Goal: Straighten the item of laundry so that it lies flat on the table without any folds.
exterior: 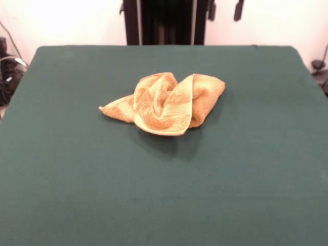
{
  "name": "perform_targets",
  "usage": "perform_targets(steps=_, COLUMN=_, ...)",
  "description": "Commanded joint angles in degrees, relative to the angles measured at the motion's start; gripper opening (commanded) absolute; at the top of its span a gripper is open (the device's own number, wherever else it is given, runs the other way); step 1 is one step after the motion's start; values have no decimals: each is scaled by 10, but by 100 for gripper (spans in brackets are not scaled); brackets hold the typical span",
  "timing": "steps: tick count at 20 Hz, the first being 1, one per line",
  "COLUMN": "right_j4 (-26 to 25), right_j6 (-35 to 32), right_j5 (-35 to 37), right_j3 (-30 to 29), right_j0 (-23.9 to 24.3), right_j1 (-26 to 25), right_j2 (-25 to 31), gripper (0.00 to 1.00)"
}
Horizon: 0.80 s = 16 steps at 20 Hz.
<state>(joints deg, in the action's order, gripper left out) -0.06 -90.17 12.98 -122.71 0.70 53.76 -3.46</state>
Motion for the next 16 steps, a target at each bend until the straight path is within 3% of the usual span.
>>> perform_targets(steps=1, right_j4=-5, right_j6=-111, right_j5=-67, right_j3=25, right_j0=2, right_j1=-117, right_j2=8, gripper=100)
perform_targets(steps=13, right_j4=-12, right_j6=-95, right_j5=-166, right_j3=65, right_j0=24, right_j1=-222, right_j2=22, gripper=100)
perform_targets(steps=16, right_j4=-11, right_j6=-92, right_j5=-168, right_j3=64, right_j0=26, right_j1=-223, right_j2=22, gripper=100)
